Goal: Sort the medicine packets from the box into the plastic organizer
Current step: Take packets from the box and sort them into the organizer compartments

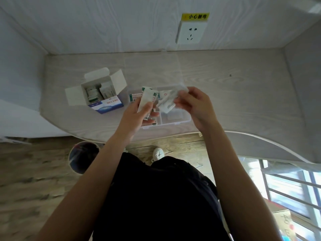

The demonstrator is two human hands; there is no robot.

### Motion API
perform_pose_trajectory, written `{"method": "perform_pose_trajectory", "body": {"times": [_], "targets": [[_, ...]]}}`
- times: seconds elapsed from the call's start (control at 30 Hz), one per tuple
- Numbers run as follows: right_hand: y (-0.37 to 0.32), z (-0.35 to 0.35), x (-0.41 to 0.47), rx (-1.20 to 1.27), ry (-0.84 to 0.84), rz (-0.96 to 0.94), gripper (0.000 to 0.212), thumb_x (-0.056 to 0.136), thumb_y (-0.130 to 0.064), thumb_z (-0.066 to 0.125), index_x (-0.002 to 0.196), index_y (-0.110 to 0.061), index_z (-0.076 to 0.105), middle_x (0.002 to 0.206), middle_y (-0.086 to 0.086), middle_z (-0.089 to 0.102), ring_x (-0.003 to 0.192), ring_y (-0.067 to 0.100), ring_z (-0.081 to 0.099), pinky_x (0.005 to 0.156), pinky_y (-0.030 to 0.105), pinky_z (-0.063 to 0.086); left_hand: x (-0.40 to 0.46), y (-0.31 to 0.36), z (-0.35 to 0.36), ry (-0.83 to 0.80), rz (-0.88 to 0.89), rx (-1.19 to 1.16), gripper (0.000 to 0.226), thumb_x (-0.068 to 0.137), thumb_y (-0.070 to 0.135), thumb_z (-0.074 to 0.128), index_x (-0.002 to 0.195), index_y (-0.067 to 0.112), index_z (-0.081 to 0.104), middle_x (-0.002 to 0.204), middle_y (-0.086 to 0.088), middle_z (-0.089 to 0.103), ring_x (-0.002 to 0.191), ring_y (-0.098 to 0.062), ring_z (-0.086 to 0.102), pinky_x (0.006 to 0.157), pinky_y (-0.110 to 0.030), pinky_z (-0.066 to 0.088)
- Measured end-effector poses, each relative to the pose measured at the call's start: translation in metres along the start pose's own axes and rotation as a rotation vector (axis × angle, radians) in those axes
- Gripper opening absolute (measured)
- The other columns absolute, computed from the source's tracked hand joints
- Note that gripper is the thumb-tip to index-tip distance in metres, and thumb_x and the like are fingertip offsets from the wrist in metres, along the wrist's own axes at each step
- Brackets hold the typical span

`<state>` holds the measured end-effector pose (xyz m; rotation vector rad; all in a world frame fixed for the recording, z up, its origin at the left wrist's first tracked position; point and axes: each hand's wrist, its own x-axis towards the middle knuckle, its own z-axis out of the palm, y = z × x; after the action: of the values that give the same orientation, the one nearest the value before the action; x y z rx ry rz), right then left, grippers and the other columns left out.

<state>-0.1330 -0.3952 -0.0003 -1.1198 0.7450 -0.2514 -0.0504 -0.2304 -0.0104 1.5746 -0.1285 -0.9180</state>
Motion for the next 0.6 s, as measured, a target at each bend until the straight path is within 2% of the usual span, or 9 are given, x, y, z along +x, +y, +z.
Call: {"method": "perform_pose_trajectory", "body": {"times": [0.07, 0.13, 0.17, 0.23, 0.3, 0.43, 0.6], "targets": [[-0.006, -0.015, 0.002, 0.069, 0.032, -0.036, 0.008, 0.091, -0.007, 0.054, 0.087, -0.003, 0.060, 0.075, 0.007, 0.070, 0.075, 0.019, 0.069, 0.073, 0.025, 0.056, 0.001, -0.002, -0.005, 0.058, 0.004, 0.015, 0.023, 0.095, 0.022, 0.050, 0.117, 0.016, 0.053, 0.091, 0.007, 0.068, 0.068, -0.003, 0.064, 0.056, -0.019, 0.053], [-0.009, -0.028, 0.004, 0.028, 0.064, -0.076, 0.021, 0.094, -0.020, 0.053, 0.084, -0.004, 0.061, 0.080, 0.009, 0.070, 0.083, 0.026, 0.068, 0.080, 0.031, 0.056, 0.003, -0.004, -0.009, 0.080, -0.014, 0.036, 0.024, 0.095, 0.022, 0.050, 0.118, 0.015, 0.052, 0.088, 0.007, 0.067, 0.059, 0.000, 0.058, 0.051, -0.017, 0.048], [-0.010, -0.033, 0.005, -0.035, 0.078, -0.099, 0.021, 0.094, -0.022, 0.054, 0.081, -0.006, 0.061, 0.081, 0.009, 0.068, 0.082, 0.026, 0.068, 0.079, 0.031, 0.056, 0.003, -0.005, -0.010, 0.083, -0.023, 0.043, 0.024, 0.095, 0.021, 0.050, 0.118, 0.016, 0.052, 0.089, 0.006, 0.066, 0.057, -0.001, 0.056, 0.050, -0.017, 0.046], [-0.009, -0.041, 0.012, -0.254, 0.077, -0.164, 0.008, 0.087, -0.010, 0.063, 0.079, -0.011, 0.060, 0.081, 0.005, 0.065, 0.075, 0.020, 0.066, 0.070, 0.024, 0.054, 0.004, -0.007, -0.011, 0.099, -0.031, 0.056, 0.022, 0.095, 0.020, 0.051, 0.116, 0.016, 0.053, 0.088, 0.004, 0.065, 0.055, -0.002, 0.053, 0.048, -0.017, 0.042], [-0.004, -0.047, 0.021, -0.495, 0.030, -0.195, 0.020, 0.080, 0.001, 0.067, 0.079, -0.016, 0.058, 0.086, 0.003, 0.064, 0.076, 0.015, 0.064, 0.062, 0.020, 0.050, 0.005, -0.008, -0.010, 0.112, -0.042, 0.047, 0.020, 0.095, 0.019, 0.052, 0.114, 0.016, 0.053, 0.086, 0.004, 0.064, 0.055, -0.004, 0.051, 0.048, -0.018, 0.040], [0.001, -0.045, 0.038, -0.735, -0.082, -0.206, 0.026, 0.082, 0.000, 0.066, 0.094, -0.019, 0.052, 0.109, 0.003, 0.057, 0.089, 0.015, 0.061, 0.061, 0.015, 0.051, 0.007, -0.005, -0.006, 0.115, -0.074, 0.042, 0.017, 0.094, 0.022, 0.051, 0.111, 0.022, 0.052, 0.084, 0.004, 0.064, 0.058, -0.007, 0.050, 0.049, -0.018, 0.038], [0.006, -0.036, 0.055, -0.988, -0.208, -0.301, 0.023, 0.088, -0.002, 0.058, 0.107, -0.015, 0.057, 0.105, 0.000, 0.061, 0.092, 0.013, 0.057, 0.065, 0.007, 0.050, 0.009, -0.002, -0.003, 0.120, -0.104, 0.013, 0.012, 0.095, 0.026, 0.047, 0.106, 0.026, 0.053, 0.087, 0.004, 0.064, 0.061, -0.009, 0.051, 0.056, -0.024, 0.039]]}}
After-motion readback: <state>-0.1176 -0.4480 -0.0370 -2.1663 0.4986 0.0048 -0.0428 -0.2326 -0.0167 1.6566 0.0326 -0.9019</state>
